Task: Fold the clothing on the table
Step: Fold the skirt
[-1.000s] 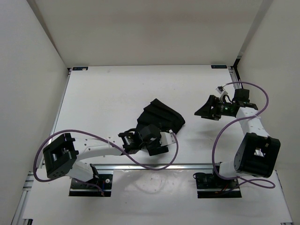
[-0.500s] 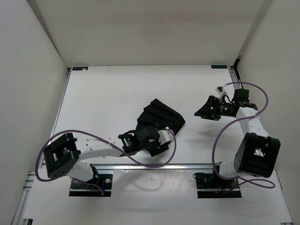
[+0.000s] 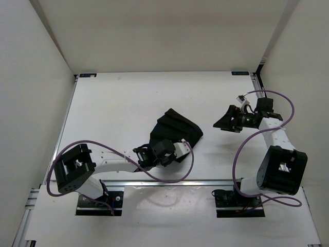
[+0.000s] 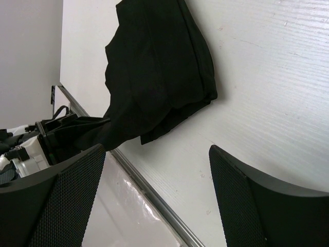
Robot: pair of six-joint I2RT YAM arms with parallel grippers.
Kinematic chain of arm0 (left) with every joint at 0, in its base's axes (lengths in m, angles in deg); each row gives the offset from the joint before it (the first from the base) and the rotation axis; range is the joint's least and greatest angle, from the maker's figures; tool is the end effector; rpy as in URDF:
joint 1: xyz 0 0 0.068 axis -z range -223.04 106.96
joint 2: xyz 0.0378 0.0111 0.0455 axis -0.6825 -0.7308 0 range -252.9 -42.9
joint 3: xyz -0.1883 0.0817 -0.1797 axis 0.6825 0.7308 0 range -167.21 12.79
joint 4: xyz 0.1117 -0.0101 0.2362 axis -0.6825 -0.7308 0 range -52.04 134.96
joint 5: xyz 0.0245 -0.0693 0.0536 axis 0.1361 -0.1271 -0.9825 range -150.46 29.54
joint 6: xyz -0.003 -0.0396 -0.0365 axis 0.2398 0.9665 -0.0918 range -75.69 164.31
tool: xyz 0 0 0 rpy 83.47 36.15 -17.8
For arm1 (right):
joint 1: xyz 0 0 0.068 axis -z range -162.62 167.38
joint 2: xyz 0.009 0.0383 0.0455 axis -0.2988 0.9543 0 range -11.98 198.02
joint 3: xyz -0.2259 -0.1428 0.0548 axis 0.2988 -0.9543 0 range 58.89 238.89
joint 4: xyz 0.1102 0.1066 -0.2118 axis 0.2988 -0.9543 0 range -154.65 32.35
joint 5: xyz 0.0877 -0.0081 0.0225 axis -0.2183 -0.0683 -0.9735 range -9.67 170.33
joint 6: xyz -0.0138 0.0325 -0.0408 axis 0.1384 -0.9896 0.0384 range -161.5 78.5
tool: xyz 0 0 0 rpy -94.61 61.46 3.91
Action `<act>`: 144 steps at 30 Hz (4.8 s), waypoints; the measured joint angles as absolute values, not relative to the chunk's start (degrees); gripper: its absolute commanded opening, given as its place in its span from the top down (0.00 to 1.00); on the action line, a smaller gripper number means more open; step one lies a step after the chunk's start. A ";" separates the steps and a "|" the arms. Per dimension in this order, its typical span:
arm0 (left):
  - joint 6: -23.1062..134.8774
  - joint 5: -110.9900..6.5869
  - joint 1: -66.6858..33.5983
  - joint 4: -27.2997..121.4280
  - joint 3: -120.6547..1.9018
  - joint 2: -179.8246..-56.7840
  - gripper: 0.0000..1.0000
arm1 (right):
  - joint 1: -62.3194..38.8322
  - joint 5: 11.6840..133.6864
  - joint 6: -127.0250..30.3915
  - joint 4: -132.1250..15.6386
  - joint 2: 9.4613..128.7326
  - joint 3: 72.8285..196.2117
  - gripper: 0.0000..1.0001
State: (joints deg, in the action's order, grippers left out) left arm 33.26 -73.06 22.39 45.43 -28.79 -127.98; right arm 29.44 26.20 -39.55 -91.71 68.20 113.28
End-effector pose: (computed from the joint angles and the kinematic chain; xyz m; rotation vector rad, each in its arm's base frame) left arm 0.1302 -0.2660 0.1772 1.3416 1.8812 -0.2317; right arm 0.2694 -0.0280 0.2391 -0.1128 2.3205 1.0915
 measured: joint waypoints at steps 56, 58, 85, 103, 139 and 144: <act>38.11 -76.98 8.86 43.03 -36.18 -105.62 0.02 | 28.48 20.12 -42.26 -86.99 66.38 110.63 1.00; 44.89 -73.65 5.99 45.91 -36.55 -104.09 0.02 | 23.06 20.27 -39.85 -87.58 66.41 110.98 1.00; 91.09 -65.11 0.07 69.32 -17.97 -119.15 0.15 | -0.35 13.83 -34.43 -93.96 98.93 128.88 1.00; 95.62 -59.23 6.60 70.70 -19.44 -133.59 0.22 | 6.42 26.66 -39.41 -100.85 110.43 137.12 1.00; 106.30 -44.74 7.65 69.58 -26.71 -130.95 0.98 | 7.14 13.35 -15.79 -120.24 104.50 150.00 1.00; 106.96 -49.33 5.91 69.69 -18.12 -113.09 1.00 | 2.33 12.14 -9.45 -127.23 112.00 162.50 0.99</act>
